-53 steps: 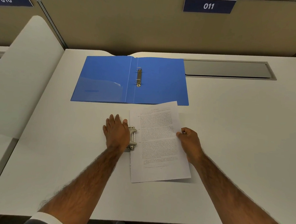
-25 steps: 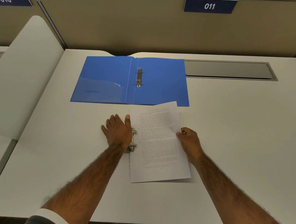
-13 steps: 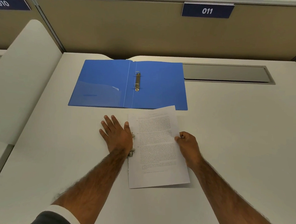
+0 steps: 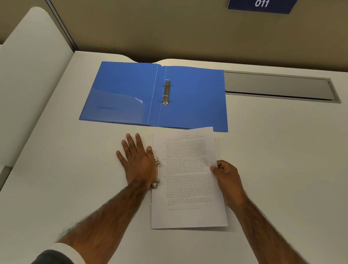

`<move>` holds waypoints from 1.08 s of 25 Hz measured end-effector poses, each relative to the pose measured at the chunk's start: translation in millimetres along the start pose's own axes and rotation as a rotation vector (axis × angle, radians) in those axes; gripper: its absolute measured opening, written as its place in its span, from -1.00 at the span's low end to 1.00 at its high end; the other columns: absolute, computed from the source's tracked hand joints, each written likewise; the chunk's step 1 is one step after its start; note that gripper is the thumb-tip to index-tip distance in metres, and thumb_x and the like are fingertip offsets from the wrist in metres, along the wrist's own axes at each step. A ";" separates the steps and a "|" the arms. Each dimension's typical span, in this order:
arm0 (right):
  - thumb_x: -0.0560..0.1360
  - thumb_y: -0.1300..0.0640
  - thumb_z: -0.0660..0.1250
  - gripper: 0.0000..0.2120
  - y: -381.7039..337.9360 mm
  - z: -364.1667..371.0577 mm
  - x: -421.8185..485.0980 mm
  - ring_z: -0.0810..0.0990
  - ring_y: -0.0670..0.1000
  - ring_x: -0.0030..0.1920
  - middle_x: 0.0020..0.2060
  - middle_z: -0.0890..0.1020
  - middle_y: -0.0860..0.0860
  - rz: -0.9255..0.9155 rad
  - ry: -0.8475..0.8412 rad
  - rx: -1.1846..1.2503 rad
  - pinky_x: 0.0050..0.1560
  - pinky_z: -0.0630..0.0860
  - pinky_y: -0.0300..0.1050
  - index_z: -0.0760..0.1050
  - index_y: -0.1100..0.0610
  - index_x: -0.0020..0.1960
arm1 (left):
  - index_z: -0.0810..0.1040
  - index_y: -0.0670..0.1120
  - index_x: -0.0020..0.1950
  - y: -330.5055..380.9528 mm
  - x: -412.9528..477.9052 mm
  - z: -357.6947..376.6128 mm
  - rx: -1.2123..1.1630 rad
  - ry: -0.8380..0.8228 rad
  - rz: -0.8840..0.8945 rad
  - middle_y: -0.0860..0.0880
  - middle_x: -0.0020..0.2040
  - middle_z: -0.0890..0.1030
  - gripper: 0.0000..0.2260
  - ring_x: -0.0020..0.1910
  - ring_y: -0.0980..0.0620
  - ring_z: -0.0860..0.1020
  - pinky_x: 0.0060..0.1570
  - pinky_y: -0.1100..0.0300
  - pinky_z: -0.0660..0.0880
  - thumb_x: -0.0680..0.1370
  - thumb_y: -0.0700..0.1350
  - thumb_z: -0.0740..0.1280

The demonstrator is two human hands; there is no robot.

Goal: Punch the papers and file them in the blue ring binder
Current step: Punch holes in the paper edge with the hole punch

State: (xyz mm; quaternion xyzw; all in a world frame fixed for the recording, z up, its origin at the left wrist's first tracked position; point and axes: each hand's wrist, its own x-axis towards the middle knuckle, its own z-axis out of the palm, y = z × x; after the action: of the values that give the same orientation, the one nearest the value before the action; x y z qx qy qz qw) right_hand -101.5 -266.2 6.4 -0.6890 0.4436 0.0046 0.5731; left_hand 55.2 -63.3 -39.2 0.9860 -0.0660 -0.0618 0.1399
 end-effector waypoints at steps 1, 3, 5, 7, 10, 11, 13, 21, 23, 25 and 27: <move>0.59 0.13 0.27 -0.81 0.2 0.5 0.5 0.68 0.20 -0.09 -0.12 0.70 0.10 -0.003 0.004 0.000 0.02 0.62 0.16 0.55 0.25 -0.05 | -0.14 -0.03 0.61 -0.4 0.6 0.2 0.006 0.005 0.001 -0.09 0.62 -0.15 -0.41 0.60 -0.14 -0.14 0.51 -0.21 -0.19 0.61 0.16 -0.25; 0.59 0.13 0.26 -0.83 -2.0 1.0 -0.7 0.68 0.17 -0.09 -0.12 0.70 0.07 -0.001 0.004 -0.014 0.01 0.63 0.13 0.56 0.21 -0.05 | -0.13 -0.03 0.62 -0.4 0.9 -0.3 0.012 -0.008 0.000 -0.09 0.62 -0.15 -0.40 0.60 -0.14 -0.14 0.52 -0.20 -0.18 0.60 0.16 -0.26; 0.60 0.12 0.26 -0.83 -2.4 1.2 -0.1 0.68 0.15 -0.09 -0.11 0.69 0.06 -0.006 0.000 -0.026 0.02 0.63 0.12 0.56 0.19 -0.05 | -0.12 -0.04 0.62 0.9 0.2 -1.4 0.030 -0.028 0.003 -0.09 0.62 -0.15 -0.39 0.59 -0.13 -0.16 0.52 -0.19 -0.21 0.59 0.17 -0.27; 0.60 0.10 0.26 -0.82 -2.7 1.1 -1.6 0.68 0.15 -0.09 -0.11 0.69 0.06 -0.010 0.005 -0.043 0.03 0.63 0.13 0.56 0.20 -0.04 | -0.11 -0.04 0.62 1.2 -0.3 -4.4 0.025 -0.059 -0.007 -0.09 0.62 -0.15 -0.38 0.59 -0.13 -0.17 0.52 -0.18 -0.22 0.58 0.18 -0.29; 0.60 0.08 0.26 -0.80 -4.8 1.7 -6.0 0.68 0.15 -0.09 -0.10 0.68 0.07 -0.009 0.004 -0.043 0.03 0.64 0.13 0.55 0.21 -0.02 | -0.05 -0.03 0.62 4.2 -3.5 -12.6 -0.031 -0.084 -0.011 -0.08 0.63 -0.13 -0.38 0.59 -0.13 -0.16 0.52 -0.16 -0.23 0.60 0.21 -0.26; 0.60 0.08 0.26 -0.80 -5.5 2.0 -8.1 0.68 0.16 -0.08 -0.09 0.68 0.08 -0.010 0.008 -0.040 0.03 0.63 0.11 0.55 0.22 -0.02 | 0.00 -0.04 0.61 7.0 -4.8 -18.2 -0.082 -0.097 -0.015 -0.08 0.63 -0.09 -0.39 0.60 -0.13 -0.13 0.52 -0.14 -0.21 0.62 0.22 -0.20; 0.60 0.10 0.26 -0.80 -6.9 1.9 -10.2 0.67 0.18 -0.06 -0.09 0.68 0.10 -0.008 0.014 -0.024 0.02 0.62 0.10 0.55 0.24 -0.02 | 0.21 -0.07 0.55 12.1 -9.9 -32.6 -0.239 -0.081 -0.023 -0.11 0.60 0.11 -0.44 0.58 -0.12 0.06 0.52 -0.09 -0.03 0.64 0.21 -0.04; 0.57 0.14 0.25 -0.82 -8.2 -6.1 -14.8 0.65 0.25 -0.04 -0.09 0.66 0.16 0.005 0.031 -0.005 0.00 0.61 0.15 0.51 0.22 -0.13 | 0.44 -0.09 0.24 -4.1 -59.2 -70.8 -0.252 -0.078 0.014 -0.06 0.19 0.51 -0.53 0.14 -0.03 0.47 0.00 0.07 0.48 0.51 0.21 0.33; 0.57 0.14 0.24 -0.83 -6.2 -11.3 -15.1 0.65 0.20 -0.09 -0.10 0.66 0.14 0.005 0.050 -0.017 -0.03 0.61 0.10 0.51 0.18 -0.14 | 0.40 -0.07 0.31 -3.1 -61.2 -71.8 -0.277 -0.125 0.006 -0.06 0.25 0.51 -0.52 0.18 -0.04 0.49 0.01 0.05 0.50 0.51 0.18 0.34; 0.56 0.15 0.24 -0.83 -3.0 -18.6 -13.4 0.64 0.19 -0.10 -0.10 0.66 0.14 0.006 0.089 -0.045 -0.03 0.60 0.10 0.52 0.21 -0.12 | 0.40 -0.05 0.33 -0.7 -60.9 -71.7 -0.281 -0.145 -0.002 -0.05 0.27 0.51 -0.54 0.17 -0.05 0.53 -0.01 0.05 0.50 0.52 0.15 0.34; 0.56 0.16 0.24 -0.83 -0.8 -23.5 -12.1 0.63 0.19 -0.11 -0.09 0.66 0.16 0.002 0.118 -0.077 -0.06 0.60 0.11 0.53 0.24 -0.10 | 0.42 -0.05 0.30 0.9 -60.4 -72.4 -0.277 -0.151 0.000 -0.05 0.23 0.53 -0.58 0.10 -0.03 0.56 -0.03 0.06 0.52 0.53 0.12 0.34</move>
State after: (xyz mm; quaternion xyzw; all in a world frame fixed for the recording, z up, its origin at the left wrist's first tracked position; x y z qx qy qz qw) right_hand -120.2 -277.6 21.3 -0.7091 0.4767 -0.0183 0.5193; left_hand 5.9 -35.8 36.3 0.9499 -0.0673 -0.1440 0.2691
